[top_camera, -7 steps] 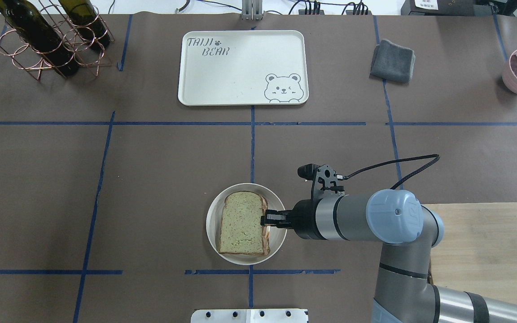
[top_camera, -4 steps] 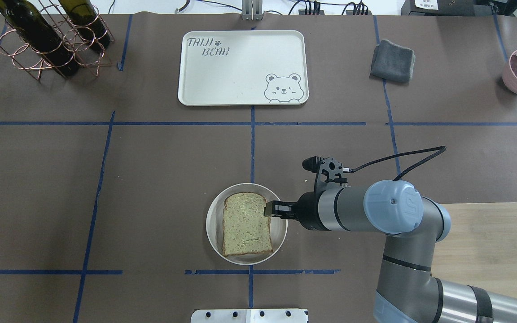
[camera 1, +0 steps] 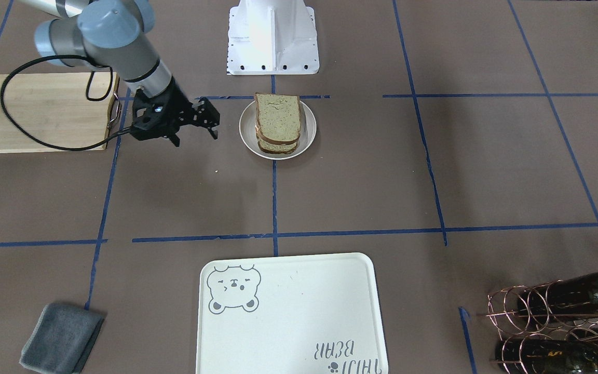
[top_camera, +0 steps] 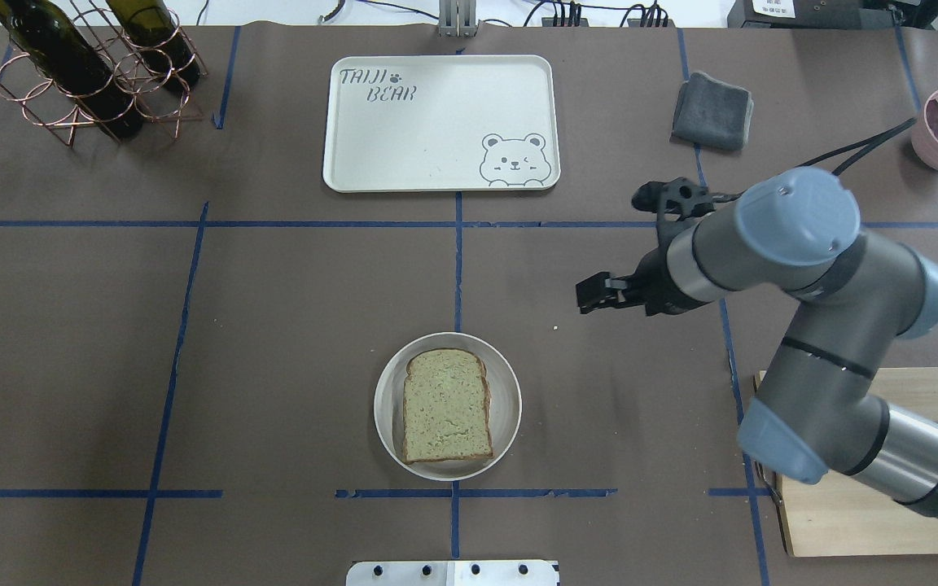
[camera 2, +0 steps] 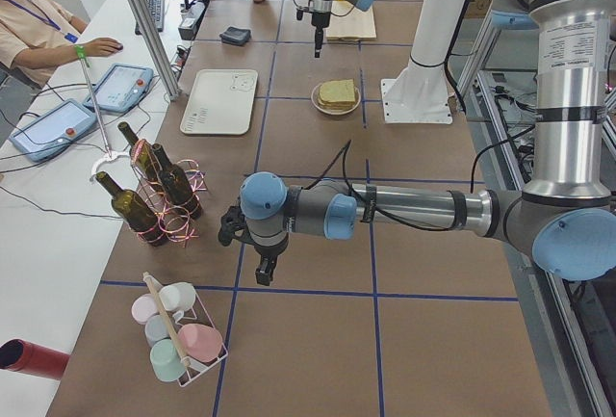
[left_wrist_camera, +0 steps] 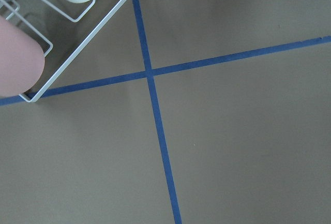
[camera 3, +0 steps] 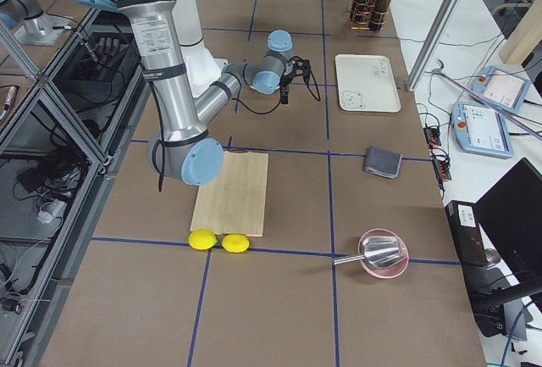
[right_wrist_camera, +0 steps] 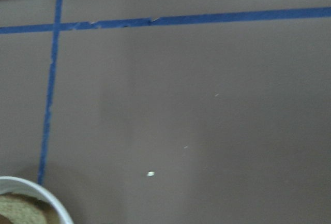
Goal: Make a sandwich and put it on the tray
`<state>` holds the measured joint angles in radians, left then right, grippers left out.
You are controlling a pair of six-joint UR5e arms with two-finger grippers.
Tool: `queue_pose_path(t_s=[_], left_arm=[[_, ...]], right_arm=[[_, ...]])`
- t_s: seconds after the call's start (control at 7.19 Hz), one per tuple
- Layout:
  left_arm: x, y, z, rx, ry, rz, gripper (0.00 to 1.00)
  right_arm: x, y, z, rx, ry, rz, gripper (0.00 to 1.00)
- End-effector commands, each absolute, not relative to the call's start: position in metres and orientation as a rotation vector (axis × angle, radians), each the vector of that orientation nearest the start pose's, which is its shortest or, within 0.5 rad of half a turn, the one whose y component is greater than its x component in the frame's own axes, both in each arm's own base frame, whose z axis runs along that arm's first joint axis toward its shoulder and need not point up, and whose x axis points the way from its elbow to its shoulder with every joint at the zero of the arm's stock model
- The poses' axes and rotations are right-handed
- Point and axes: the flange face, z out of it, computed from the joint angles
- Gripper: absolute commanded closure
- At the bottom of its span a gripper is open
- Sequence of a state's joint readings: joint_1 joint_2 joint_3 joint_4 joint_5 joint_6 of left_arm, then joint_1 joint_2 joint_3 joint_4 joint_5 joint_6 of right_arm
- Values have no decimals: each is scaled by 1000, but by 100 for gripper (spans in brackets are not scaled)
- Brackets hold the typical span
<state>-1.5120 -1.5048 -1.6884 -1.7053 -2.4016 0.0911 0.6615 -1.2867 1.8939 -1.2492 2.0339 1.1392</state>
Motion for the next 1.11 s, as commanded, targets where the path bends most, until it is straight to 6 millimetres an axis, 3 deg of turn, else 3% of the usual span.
queue_pose_path(t_s=[0.0,0.28,0.42,0.56,0.7,0.83,0.97], left_arm=[[-10,-496,583,327,825,313,0],[-7,-524,538,505,817,390,0],[-5,-532,524,612,818,441,0],[-3,-529,523,596,879,362,0],[27,-523,498,617,944,347,0],[78,-494,498,663,1021,466,0],[145,-476,469,566,1095,425,0]], right_arm=[[-293,-450,394,130,-939,-114,0],[-167,-446,491,165,-874,-235,0],[-115,-434,529,164,-852,-244,0],[-69,-414,567,148,-824,-198,0],[-26,-394,604,128,-795,-138,0],[-2,-375,640,108,-762,-142,0],[23,-367,664,117,-749,-146,0]])
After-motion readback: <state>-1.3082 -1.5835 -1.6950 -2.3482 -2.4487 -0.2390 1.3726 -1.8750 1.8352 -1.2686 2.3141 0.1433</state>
